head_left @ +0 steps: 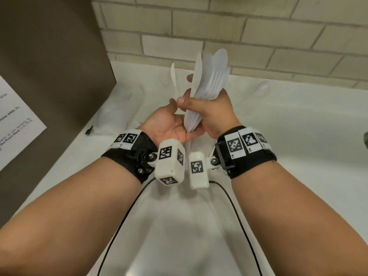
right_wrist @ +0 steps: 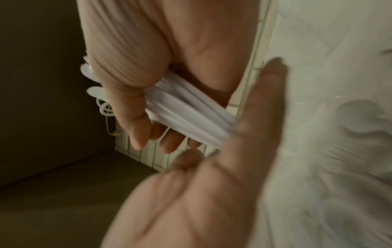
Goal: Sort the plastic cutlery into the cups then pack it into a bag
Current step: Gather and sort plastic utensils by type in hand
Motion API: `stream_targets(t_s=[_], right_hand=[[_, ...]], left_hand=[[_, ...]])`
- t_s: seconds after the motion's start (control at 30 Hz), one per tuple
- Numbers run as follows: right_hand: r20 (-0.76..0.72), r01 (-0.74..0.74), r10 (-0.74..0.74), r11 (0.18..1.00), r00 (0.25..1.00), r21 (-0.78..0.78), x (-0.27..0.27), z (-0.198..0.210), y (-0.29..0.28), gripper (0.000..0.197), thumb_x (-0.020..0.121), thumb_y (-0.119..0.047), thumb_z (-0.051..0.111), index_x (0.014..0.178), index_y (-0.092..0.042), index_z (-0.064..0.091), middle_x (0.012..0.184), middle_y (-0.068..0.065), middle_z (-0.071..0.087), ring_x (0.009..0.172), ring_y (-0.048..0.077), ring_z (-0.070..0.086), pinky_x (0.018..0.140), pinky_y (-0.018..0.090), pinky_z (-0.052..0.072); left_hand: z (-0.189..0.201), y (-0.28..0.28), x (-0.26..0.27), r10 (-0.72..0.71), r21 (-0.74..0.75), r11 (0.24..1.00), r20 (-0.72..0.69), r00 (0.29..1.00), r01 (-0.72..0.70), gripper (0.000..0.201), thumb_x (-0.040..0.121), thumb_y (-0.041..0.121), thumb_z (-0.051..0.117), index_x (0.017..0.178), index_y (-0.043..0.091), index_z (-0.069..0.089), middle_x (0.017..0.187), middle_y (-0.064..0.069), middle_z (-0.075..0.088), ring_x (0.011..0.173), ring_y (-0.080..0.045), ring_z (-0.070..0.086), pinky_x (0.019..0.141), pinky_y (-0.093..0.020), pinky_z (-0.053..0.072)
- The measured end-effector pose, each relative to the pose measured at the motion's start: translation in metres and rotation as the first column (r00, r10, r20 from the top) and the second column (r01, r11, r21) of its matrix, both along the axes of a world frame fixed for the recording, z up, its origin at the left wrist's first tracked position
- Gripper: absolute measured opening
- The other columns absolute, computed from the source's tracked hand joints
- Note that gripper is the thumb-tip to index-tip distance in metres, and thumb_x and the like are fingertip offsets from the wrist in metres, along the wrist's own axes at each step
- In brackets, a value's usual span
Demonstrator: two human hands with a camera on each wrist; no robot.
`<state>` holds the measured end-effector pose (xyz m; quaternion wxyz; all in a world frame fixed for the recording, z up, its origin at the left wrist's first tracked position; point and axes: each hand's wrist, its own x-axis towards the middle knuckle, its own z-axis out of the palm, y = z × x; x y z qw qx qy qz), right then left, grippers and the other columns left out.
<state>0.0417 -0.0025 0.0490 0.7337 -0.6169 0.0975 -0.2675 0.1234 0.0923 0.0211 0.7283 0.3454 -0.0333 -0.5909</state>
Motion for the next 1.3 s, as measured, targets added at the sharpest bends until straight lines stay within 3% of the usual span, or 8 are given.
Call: stream_targets(t_s=[0.2,0.4,0.53,0.63,0.77,0.97,1.17,1.3], right_hand=[[-0.029,-0.009,0.011,0.997,1.0,0.08,0.009,-0.001,0.003,0.018,0.081,0.004,0.07,0.087,-0.011,0.064,0.072,0.006,0.064,0.062,0.018,0.066,0.063,0.029,0.055],[-0.157,-0.031,0.036,0.999,0.987,0.036,0.015,-0.017,0.003,0.009,0.08,-0.01,0.072,0.076,-0.009,0.064,0.061,0.004,0.063,0.057,0.02,0.061,0.06,0.033,0.051],[-0.112,-0.23,0.241,0.968,0.964,0.103,0.012,-0.021,-0.003,0.017,0.075,0.003,0.057,0.062,-0.009,0.056,0.048,0.006,0.042,0.044,0.019,0.04,0.05,0.029,0.038],[-0.27,-0.388,0.391,0.919,0.88,0.067,0.007,-0.029,0.005,0.02,0.067,0.006,0.052,0.055,-0.008,0.058,0.042,0.004,0.037,0.039,0.016,0.039,0.047,0.027,0.04],[-0.288,-0.436,0.454,0.891,0.843,0.127,0.004,-0.035,0.011,0.018,0.074,0.017,0.048,0.071,-0.001,0.051,0.041,0.005,0.041,0.036,0.014,0.043,0.046,0.027,0.043],[-0.385,-0.341,0.26,0.927,0.886,-0.159,0.013,-0.038,0.012,0.014,0.077,0.008,0.064,0.08,-0.005,0.059,0.063,0.007,0.055,0.049,0.016,0.051,0.054,0.031,0.046],[-0.332,-0.467,0.462,0.882,0.822,0.071,0.008,-0.037,0.023,0.022,0.076,0.013,0.054,0.068,-0.007,0.056,0.044,0.001,0.041,0.035,0.011,0.038,0.044,0.023,0.04],[-0.549,-0.418,0.19,0.848,0.814,-0.326,0.013,-0.026,0.011,0.021,0.078,-0.019,0.076,0.095,-0.008,0.07,0.086,0.001,0.071,0.077,0.012,0.064,0.071,0.025,0.049]], left_hand=[[-0.006,0.005,0.011,-0.063,0.119,0.991,0.077,0.995,0.053,0.084,0.092,0.068,0.024,0.132,-0.003,0.047,0.12,-0.026,0.059,0.111,-0.039,0.059,0.095,-0.055,0.045],[-0.003,0.003,0.014,-0.057,-0.034,0.998,0.121,0.991,0.061,0.083,0.085,0.073,0.031,0.143,0.015,0.042,0.117,-0.005,0.063,0.112,-0.028,0.058,0.096,-0.048,0.046],[0.007,0.009,0.014,-0.118,0.024,0.991,0.592,0.797,0.128,0.102,0.062,0.071,0.066,0.135,0.004,0.045,0.084,-0.014,0.048,0.068,-0.016,0.05,0.07,-0.032,0.045],[0.016,0.008,0.008,-0.138,0.108,0.99,0.745,0.653,0.087,0.075,0.051,0.042,0.09,0.113,0.009,0.063,0.106,-0.017,0.065,0.085,-0.028,0.067,0.081,-0.048,0.052],[0.019,0.006,0.003,-0.123,0.176,0.983,0.853,0.508,-0.058,0.029,0.067,0.026,0.078,0.089,0.009,0.074,0.105,-0.011,0.073,0.101,-0.026,0.068,0.088,-0.048,0.053],[0.021,0.0,-0.001,0.099,0.078,0.954,0.827,0.553,-0.288,0.01,0.084,0.019,0.068,0.08,0.01,0.068,0.087,-0.01,0.076,0.085,-0.023,0.072,0.078,-0.037,0.056],[0.019,0.008,0.002,-0.088,0.168,0.981,0.834,0.545,-0.098,0.027,0.085,0.024,0.066,0.078,-0.002,0.062,0.101,-0.011,0.074,0.097,-0.02,0.07,0.084,-0.036,0.055],[0.017,0.007,0.004,0.259,0.057,0.915,0.676,0.69,-0.4,0.016,0.091,0.019,0.057,0.086,0.005,0.062,0.09,-0.011,0.074,0.079,-0.022,0.071,0.068,-0.036,0.056]])
